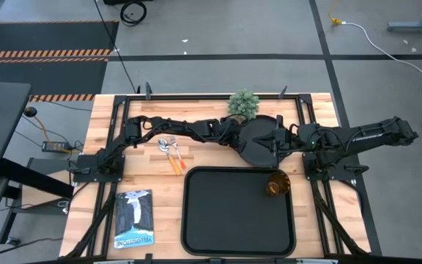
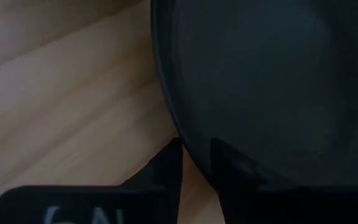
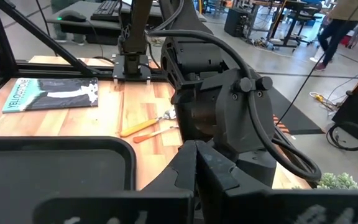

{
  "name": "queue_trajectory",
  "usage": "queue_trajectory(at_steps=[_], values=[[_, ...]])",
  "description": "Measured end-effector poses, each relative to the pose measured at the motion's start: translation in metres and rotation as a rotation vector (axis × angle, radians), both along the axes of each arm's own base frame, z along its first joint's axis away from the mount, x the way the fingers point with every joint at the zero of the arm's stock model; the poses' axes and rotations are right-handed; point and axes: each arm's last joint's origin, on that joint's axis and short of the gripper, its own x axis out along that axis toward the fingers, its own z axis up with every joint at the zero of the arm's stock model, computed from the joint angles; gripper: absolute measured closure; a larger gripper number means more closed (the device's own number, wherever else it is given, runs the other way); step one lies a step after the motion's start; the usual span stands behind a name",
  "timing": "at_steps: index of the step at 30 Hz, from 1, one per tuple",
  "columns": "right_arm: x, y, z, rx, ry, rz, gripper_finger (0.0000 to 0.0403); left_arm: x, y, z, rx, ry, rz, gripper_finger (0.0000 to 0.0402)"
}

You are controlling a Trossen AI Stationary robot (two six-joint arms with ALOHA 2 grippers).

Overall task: Pick and place plate/cup/fork/spoon on tray
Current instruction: Put the black plate to the bottom left of the brown cup on the black tray

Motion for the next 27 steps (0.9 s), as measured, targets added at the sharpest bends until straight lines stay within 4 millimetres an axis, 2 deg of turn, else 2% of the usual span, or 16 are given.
queue_trajectory(at_steps=[20,27], values=[[0.0,0.0,0.0001,0.003,-0.001,-0.001,0.0392,0.0002,-0.0001,0.0002,0.013,0.006,-0.026,0.0382],[-0.0001,0.0,-0.0002,0.003,0.002,-0.001,0.0392,-0.0005,0.0037,0.0002,0.014,0.006,-0.018,0.0381]])
